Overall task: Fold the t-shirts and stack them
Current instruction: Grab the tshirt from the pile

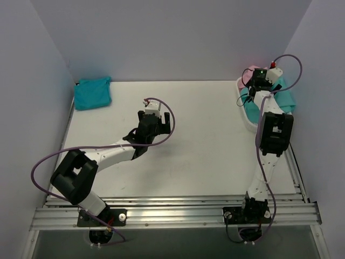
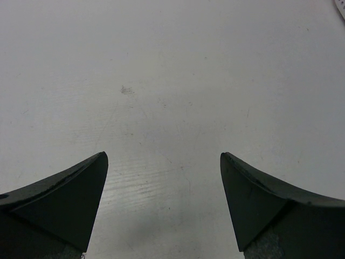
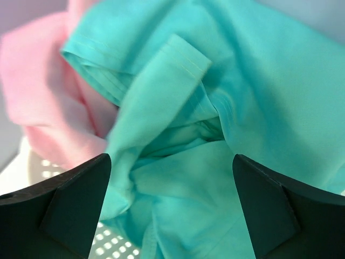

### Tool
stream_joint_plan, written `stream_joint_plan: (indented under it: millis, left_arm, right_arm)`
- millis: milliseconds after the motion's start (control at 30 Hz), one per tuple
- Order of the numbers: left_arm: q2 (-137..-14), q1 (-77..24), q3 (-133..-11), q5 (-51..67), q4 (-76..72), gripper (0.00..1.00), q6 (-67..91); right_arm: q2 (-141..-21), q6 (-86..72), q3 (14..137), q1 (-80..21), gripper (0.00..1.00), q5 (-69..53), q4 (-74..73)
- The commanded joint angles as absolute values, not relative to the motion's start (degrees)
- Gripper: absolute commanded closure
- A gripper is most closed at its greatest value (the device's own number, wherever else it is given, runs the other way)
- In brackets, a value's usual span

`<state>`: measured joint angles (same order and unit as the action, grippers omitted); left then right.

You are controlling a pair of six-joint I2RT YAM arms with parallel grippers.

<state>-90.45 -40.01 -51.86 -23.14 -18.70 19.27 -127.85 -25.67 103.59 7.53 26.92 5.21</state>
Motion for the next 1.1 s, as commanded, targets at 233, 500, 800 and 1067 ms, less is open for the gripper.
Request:
stream_joint_plan:
  millis: [233,500,800,1067]
  left_arm:
    - [-90.4,-39.7,-54.0,-22.8,-22.7,0.06,19.2]
    - [-90.9,-39.7,-54.1,-23.1,-22.7,0.06,19.0]
    - [-91.7,-39.7,-54.4,-24.1,-22.9,0.06,18.4]
    - [-93.3,-39.7,-55.4,-23.7,-22.8,0.06,18.4]
  right_arm:
    - [-123.3,-26.3,106.9,6.4,0.09,27.9,3.9]
    - [-133.3,-26.5,116.3,6.9,0.15,29.5,0.6]
    - [-139.3,-27.9,122.3,8.1,0.19,31.3,-1.1]
    - [-138.7,-27.6,121.3,9.1,0.56,33.0,-0.5]
